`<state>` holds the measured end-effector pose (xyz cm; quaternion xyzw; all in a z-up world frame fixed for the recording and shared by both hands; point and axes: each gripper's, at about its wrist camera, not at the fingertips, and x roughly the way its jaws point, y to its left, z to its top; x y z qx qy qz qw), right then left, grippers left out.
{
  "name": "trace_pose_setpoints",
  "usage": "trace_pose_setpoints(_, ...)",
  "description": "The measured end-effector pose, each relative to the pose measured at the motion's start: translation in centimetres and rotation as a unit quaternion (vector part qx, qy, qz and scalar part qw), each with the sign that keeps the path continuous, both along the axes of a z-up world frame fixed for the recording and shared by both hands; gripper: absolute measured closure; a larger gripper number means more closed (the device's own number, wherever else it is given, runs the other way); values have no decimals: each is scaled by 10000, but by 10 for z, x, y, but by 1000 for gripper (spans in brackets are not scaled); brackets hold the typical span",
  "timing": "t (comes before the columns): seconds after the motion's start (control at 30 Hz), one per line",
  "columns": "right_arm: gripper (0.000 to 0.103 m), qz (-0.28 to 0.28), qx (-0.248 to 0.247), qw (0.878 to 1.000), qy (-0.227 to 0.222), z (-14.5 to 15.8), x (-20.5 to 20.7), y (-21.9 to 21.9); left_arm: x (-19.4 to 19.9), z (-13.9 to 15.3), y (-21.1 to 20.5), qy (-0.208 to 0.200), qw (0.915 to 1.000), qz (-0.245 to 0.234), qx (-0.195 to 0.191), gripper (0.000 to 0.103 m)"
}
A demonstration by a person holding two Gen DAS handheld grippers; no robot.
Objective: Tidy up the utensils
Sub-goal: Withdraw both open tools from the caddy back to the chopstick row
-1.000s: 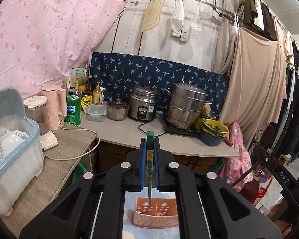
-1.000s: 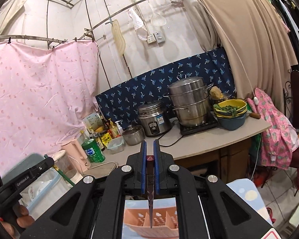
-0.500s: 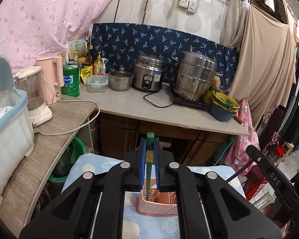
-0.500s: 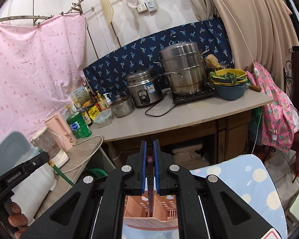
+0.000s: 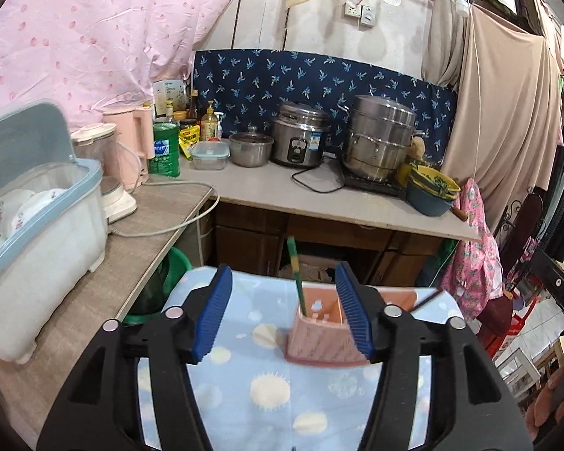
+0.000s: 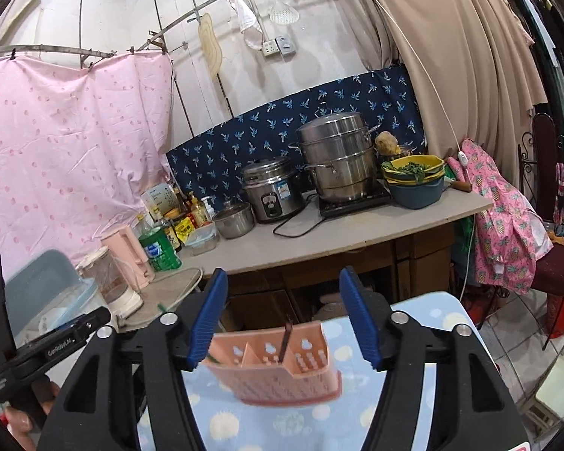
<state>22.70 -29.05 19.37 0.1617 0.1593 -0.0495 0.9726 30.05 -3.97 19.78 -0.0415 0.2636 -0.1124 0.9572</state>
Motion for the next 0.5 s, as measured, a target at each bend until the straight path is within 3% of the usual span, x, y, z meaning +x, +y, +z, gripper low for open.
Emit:
trace_pose_setpoints(0.3,36,75,0,9976,691,-53,-81,13,-77,-38,12,258,9978,144,589,42)
trace_pose_setpoints(0.5,36,78,-58,9938,1110,-89,-122,27,-114,-72,22,605,9957,137,694,42)
